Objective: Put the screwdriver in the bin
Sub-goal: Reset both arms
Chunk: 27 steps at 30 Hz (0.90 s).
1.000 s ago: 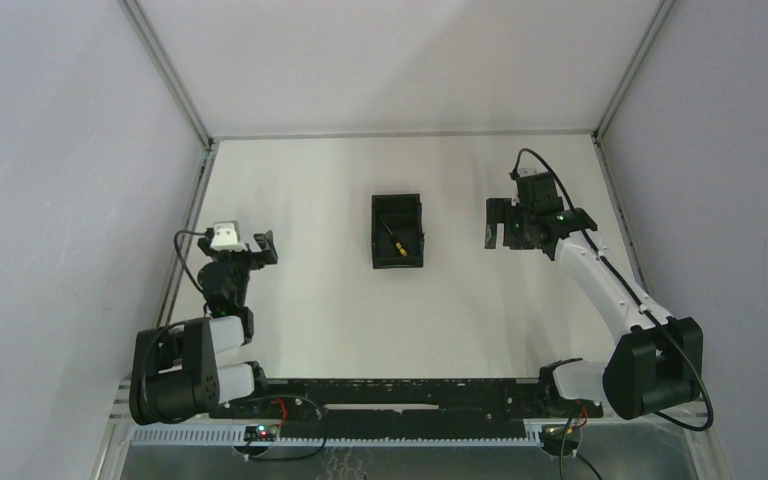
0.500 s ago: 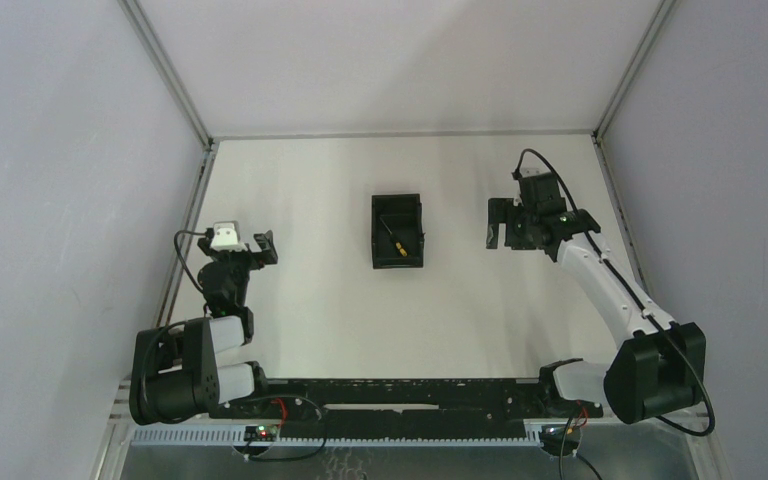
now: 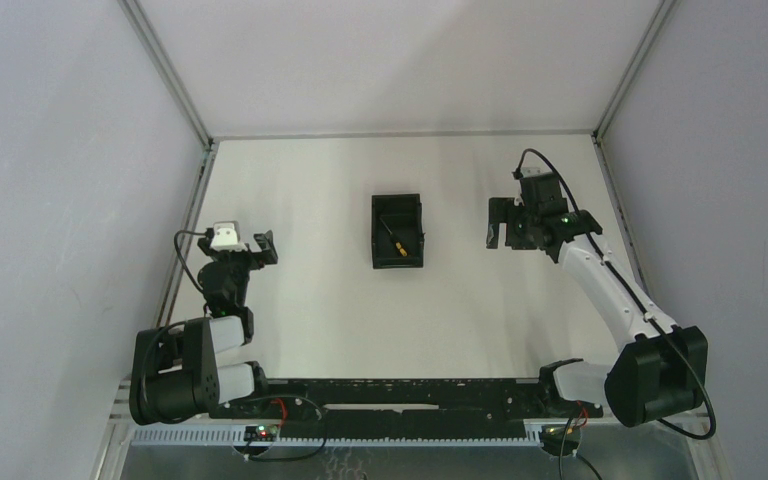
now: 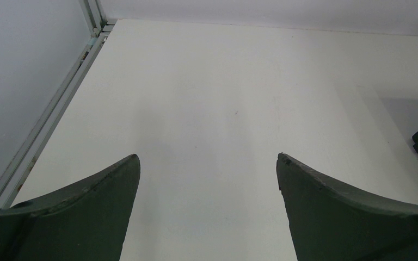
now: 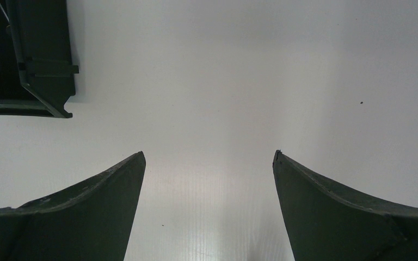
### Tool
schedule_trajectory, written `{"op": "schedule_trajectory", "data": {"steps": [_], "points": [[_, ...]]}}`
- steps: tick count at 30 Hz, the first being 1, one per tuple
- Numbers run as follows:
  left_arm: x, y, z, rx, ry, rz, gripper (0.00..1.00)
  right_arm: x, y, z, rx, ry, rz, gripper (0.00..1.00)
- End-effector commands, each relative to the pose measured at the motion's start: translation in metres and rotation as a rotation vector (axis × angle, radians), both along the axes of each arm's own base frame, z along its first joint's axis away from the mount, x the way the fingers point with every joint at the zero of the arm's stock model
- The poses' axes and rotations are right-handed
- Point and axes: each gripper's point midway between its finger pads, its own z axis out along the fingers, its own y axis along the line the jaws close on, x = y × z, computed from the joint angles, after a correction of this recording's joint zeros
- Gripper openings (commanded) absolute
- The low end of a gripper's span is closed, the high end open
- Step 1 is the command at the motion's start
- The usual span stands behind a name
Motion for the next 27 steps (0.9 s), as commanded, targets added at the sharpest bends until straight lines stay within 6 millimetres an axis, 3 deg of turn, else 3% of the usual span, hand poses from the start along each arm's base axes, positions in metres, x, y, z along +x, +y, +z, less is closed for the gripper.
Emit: {"op": "schedule_trajectory", "data": {"steps": [1,15,27], "points": [[-0.001,-0.002,0.016,0.005,-0.077,-0.003,1.0,0.002,0.0,0.012,0.017,-0.039,-0.007,0.96],[-0.001,-0.002,0.016,0.005,-0.077,-0.004,1.0,0.005,0.004,0.017,0.044,-0.061,-0.003,0.96],[-0.001,-0.002,0.016,0.005,-0.076,-0.004,1.0,0.009,0.004,0.033,0.054,-0.125,-0.001,0.97]]}}
